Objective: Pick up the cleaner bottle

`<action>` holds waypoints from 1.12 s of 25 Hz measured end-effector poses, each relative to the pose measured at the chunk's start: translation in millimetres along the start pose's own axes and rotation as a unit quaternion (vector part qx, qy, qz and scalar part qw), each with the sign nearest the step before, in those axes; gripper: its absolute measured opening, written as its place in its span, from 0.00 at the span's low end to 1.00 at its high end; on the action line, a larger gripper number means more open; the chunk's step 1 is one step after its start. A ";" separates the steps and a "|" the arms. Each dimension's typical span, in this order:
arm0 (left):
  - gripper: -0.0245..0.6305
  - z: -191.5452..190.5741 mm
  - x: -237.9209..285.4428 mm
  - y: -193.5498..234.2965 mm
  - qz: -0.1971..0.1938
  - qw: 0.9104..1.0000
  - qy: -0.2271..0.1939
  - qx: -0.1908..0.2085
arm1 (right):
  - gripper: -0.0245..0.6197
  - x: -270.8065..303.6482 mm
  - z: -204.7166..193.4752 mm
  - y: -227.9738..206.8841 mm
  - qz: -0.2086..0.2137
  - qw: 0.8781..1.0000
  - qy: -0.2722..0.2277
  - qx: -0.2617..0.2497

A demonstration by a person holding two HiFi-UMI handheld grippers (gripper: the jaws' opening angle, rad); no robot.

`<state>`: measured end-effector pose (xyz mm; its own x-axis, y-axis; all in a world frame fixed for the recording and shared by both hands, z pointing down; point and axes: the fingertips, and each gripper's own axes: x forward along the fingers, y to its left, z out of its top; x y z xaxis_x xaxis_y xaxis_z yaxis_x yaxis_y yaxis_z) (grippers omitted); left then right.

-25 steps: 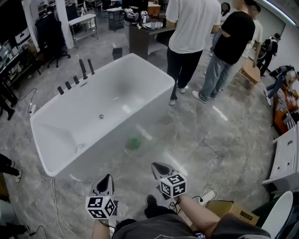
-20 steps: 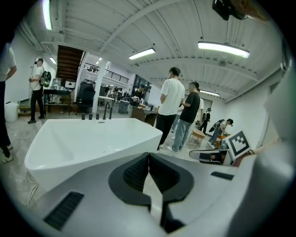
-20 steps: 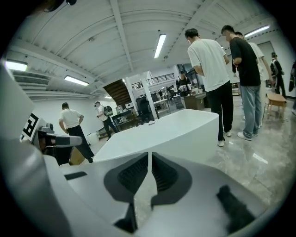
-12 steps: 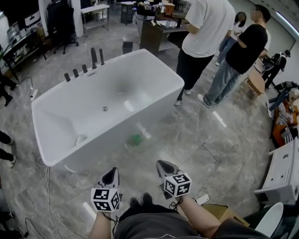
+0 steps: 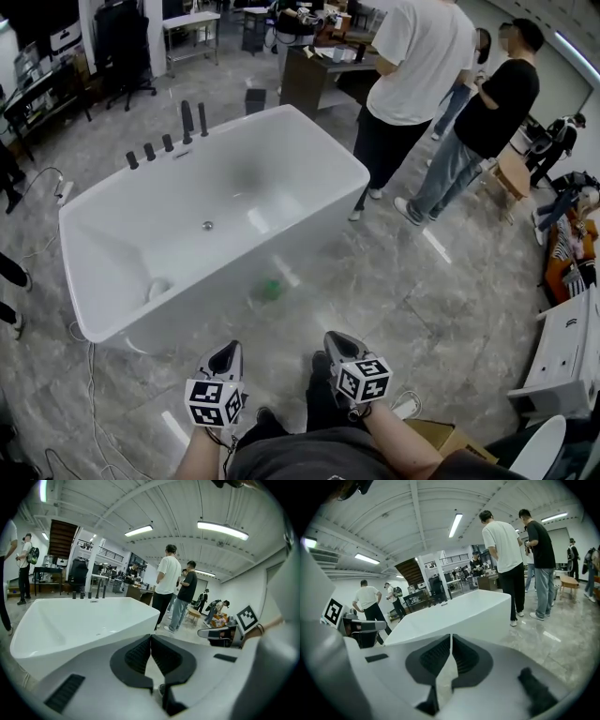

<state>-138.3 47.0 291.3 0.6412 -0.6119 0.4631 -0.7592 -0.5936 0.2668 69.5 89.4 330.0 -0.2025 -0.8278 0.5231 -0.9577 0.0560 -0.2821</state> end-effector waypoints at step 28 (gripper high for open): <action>0.06 -31.6 217.7 28.1 0.180 0.982 0.000 -0.059 | 0.08 244.7 17.7 -180.8 0.113 0.988 0.056 -0.093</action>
<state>-23.6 -86.4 426.3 0.3284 -0.7707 0.5462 -0.9445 -0.2742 0.1809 196.7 -133.2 494.7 -0.4266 -0.7158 0.5529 -0.9044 0.3419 -0.2551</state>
